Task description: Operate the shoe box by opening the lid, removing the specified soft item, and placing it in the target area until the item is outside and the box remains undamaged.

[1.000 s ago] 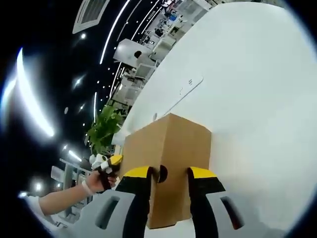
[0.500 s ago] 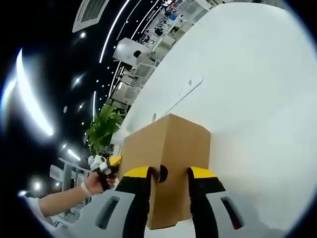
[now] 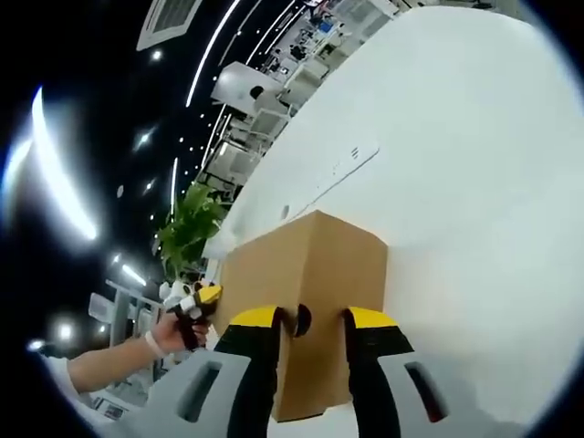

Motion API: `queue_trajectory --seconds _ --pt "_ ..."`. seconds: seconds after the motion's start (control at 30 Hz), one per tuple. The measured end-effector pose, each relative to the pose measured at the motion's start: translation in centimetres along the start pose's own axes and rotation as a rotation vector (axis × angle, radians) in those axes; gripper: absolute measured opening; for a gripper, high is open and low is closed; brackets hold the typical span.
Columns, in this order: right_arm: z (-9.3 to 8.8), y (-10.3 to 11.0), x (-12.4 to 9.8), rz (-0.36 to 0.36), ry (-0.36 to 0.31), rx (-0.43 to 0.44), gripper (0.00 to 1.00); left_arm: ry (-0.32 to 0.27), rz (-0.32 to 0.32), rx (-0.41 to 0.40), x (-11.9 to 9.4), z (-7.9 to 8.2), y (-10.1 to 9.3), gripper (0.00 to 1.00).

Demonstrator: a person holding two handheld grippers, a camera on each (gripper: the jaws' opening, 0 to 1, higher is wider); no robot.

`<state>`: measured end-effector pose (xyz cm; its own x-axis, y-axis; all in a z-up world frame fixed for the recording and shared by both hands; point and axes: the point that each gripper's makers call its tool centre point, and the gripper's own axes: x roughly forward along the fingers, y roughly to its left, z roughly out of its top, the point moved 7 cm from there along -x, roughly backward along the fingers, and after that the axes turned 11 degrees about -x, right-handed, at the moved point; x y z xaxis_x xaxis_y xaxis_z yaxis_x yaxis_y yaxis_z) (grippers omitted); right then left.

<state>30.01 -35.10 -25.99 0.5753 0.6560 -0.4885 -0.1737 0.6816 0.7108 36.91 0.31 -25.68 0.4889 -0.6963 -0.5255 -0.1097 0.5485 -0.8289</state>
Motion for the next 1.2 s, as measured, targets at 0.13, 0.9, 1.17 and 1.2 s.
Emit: queue_trajectory --seconds 0.13,0.9,1.17,1.2 --pt "0.0 -0.3 0.0 0.0 0.014 -0.011 0.26 0.004 0.003 -0.002 0.0 -0.1 0.1 0.34" --pt "-0.2 -1.3 0.5 0.073 0.02 0.159 0.31 -0.005 0.01 -0.013 0.0 -1.2 -1.2 0.34" --pt "-0.2 -1.0 0.3 0.077 0.028 0.151 0.31 -0.002 0.013 -0.019 -0.3 -1.9 -1.7 0.34" --pt "-0.2 -1.0 0.3 0.076 0.028 0.151 0.31 -0.003 0.014 -0.021 -0.4 -2.2 -2.0 0.34"
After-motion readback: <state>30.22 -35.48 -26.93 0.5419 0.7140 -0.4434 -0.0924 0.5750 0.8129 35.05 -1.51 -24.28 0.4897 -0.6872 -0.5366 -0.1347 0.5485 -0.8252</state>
